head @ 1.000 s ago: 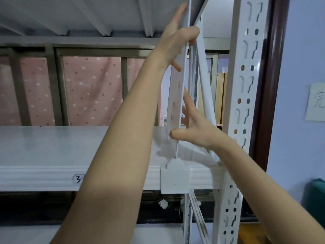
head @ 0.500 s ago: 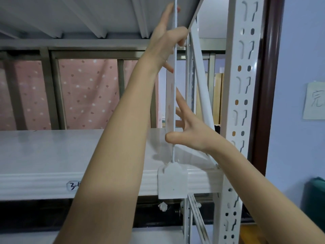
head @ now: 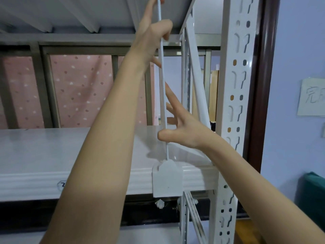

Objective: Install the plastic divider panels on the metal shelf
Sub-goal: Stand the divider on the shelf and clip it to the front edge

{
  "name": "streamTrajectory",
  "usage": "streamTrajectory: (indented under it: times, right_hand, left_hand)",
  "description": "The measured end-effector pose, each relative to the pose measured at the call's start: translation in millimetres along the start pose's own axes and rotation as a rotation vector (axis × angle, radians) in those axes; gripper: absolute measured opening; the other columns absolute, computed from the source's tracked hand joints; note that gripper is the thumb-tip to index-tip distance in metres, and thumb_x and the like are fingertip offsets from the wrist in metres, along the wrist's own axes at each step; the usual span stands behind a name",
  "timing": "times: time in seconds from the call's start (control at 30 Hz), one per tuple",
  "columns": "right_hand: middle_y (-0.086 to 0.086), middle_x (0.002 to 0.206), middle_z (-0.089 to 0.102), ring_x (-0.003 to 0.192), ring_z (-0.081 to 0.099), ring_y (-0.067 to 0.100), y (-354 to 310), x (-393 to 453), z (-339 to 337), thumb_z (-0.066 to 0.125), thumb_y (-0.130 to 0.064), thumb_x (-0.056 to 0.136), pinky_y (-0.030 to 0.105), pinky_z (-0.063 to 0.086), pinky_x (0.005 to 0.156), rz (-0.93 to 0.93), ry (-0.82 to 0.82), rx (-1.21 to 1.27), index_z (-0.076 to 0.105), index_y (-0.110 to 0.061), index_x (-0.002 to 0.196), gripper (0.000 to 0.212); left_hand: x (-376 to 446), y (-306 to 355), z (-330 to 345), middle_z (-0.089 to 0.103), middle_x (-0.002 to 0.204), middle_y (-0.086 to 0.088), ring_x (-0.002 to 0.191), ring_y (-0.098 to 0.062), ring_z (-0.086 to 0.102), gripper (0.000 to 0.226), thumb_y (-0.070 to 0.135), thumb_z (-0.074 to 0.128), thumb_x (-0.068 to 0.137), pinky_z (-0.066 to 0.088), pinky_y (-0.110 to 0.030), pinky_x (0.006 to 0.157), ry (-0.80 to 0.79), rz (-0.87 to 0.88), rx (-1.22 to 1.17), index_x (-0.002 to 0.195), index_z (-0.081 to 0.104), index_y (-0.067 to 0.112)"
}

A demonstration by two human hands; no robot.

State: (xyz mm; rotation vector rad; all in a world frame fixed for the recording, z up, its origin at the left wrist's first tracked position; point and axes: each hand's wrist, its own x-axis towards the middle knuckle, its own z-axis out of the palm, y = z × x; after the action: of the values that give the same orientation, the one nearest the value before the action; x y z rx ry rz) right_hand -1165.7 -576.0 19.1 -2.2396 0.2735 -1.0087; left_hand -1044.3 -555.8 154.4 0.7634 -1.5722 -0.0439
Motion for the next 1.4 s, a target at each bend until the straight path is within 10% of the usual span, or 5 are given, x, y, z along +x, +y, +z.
streamTrajectory:
  times: [0.5, 0.77, 0.97, 1.23, 1.4]
  right_hand:
    - [-0.027, 0.156, 0.007, 0.136, 0.018, -0.009, 12.9, -3.1, 6.7, 0.056, 0.009, 0.079, -0.003, 0.030, 0.096, -0.020, 0.001, -0.033, 0.000, -0.061, 0.139, 0.107]
    - [-0.030, 0.155, 0.009, 0.142, 0.014, -0.005, 20.5, -9.4, 11.2, 0.057, 0.007, 0.076, 0.031, 0.037, 0.112, -0.026, 0.015, -0.012, 0.003, -0.063, 0.141, 0.109]
    - [-0.034, 0.153, 0.010, 0.143, 0.016, -0.003, 22.7, -9.9, 11.4, 0.057, 0.003, 0.075, 0.002, 0.037, 0.092, -0.003, 0.016, 0.024, 0.005, -0.064, 0.141, 0.107]
    - [-0.029, 0.155, 0.011, 0.143, 0.018, -0.001, 22.2, -11.6, 11.7, 0.056, 0.006, 0.078, 0.000, 0.038, 0.084, 0.016, 0.021, 0.018, 0.005, -0.060, 0.144, 0.107]
    - [-0.020, 0.153, 0.019, 0.128, 0.031, -0.010, 15.6, -17.7, 14.3, 0.067, -0.005, 0.083, 0.005, 0.041, 0.088, 0.048, 0.076, -0.017, 0.007, -0.066, 0.135, 0.100]
  left_hand:
    - [-8.7, 0.0, 5.4, 0.041, 0.117, 0.003, 0.096, -0.003, 0.041, 0.081, 0.016, 0.044, 0.063, 0.045, -0.005, 0.046, -0.019, 0.018, 0.021, 0.142, 0.030, 0.025]
    - [-13.2, -1.7, 7.6, 0.038, 0.092, 0.005, 0.084, -0.007, 0.042, 0.078, 0.018, 0.045, 0.065, 0.039, -0.017, 0.065, -0.022, 0.011, 0.019, 0.142, 0.031, 0.022]
    - [-13.1, 2.2, 4.9, 0.041, 0.099, 0.005, 0.083, -0.007, 0.044, 0.080, 0.018, 0.045, 0.064, 0.041, -0.019, 0.055, -0.037, -0.036, 0.006, 0.141, 0.032, 0.029]
    - [-13.0, 5.3, 2.4, 0.039, 0.085, 0.002, 0.077, -0.009, 0.044, 0.075, 0.017, 0.046, 0.066, 0.043, -0.017, 0.049, -0.051, -0.082, 0.001, 0.139, 0.035, 0.034]
    - [-17.2, 5.0, 1.6, 0.043, 0.126, -0.004, 0.102, -0.011, 0.050, 0.076, 0.023, 0.049, 0.075, 0.049, -0.029, 0.065, -0.057, -0.139, -0.027, 0.145, 0.025, 0.044]
